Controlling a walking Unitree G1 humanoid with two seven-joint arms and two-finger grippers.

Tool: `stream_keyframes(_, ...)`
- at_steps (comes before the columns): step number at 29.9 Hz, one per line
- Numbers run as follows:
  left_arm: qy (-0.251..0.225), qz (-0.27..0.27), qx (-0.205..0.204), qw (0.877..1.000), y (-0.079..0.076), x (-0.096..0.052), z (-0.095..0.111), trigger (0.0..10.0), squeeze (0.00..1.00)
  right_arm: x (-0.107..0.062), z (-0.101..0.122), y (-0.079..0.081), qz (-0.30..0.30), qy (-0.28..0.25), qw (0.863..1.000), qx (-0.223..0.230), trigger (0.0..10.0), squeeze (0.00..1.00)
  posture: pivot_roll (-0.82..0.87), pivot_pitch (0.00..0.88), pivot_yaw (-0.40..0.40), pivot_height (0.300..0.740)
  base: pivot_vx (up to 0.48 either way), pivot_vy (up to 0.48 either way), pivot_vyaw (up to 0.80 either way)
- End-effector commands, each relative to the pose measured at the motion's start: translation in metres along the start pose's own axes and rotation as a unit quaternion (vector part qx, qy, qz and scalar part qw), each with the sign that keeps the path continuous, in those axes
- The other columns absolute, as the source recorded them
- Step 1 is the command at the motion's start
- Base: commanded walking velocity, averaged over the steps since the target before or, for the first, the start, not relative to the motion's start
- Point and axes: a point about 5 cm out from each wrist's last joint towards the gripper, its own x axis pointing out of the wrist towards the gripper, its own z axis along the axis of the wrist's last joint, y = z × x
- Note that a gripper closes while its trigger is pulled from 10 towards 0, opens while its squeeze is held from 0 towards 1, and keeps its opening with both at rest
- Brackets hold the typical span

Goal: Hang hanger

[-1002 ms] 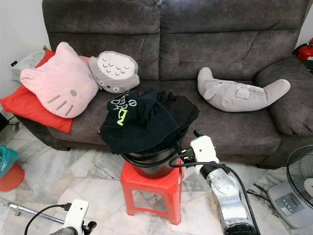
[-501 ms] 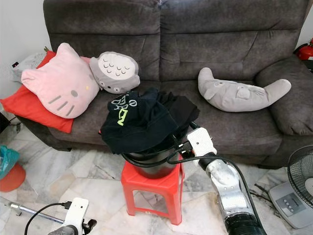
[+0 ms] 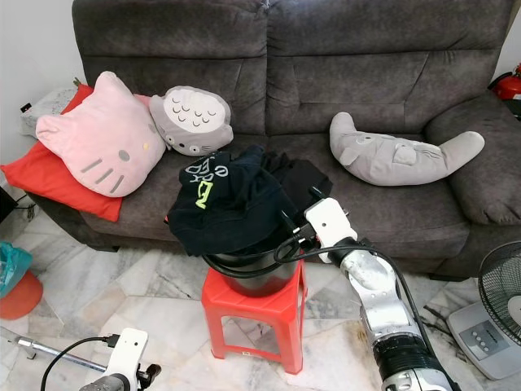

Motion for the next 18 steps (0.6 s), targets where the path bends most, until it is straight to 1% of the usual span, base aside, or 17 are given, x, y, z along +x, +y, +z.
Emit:
stream_keyframes(1,-0.002,0.007,0.007,1.000,0.004,0.000,0.000,10.0,0.00,0.006,0.013,0.000,0.013,-0.023,0.999,-0.018,10.0,0.00,-0.21,0.000,0.114,0.740,0.000,0.000,0.00)
stream_keyframes(8,-0.003,0.008,0.007,1.000,0.005,0.000,0.001,10.0,0.00,0.015,0.031,0.000,0.031,-0.056,0.998,-0.029,10.0,0.00,-0.21,0.000,0.114,0.740,0.000,0.000,0.00)
stream_keyframes(10,-0.004,0.008,0.007,1.000,0.005,0.000,0.002,10.0,0.00,0.017,0.038,0.003,0.049,-0.066,0.996,-0.035,10.0,0.00,-0.21,0.000,0.112,0.740,0.000,0.000,0.00)
stream_keyframes(12,-0.005,0.008,0.006,1.000,0.005,0.000,0.002,10.0,0.00,0.018,0.040,0.004,0.050,-0.070,0.996,-0.035,10.0,0.00,-0.21,0.000,0.112,0.740,0.000,0.000,0.00)
stream_keyframes(14,-0.005,0.008,0.006,1.000,0.005,0.000,0.002,10.0,0.00,0.016,0.042,0.001,0.024,-0.079,0.996,-0.032,10.0,0.00,-0.21,0.000,0.112,0.740,0.000,0.000,0.00)
stream_keyframes(18,-0.005,0.007,0.005,1.000,0.004,0.000,0.002,10.0,0.00,0.013,0.042,0.000,0.005,-0.083,0.996,-0.027,10.0,0.00,-0.21,0.000,0.109,0.740,0.000,0.000,0.00)
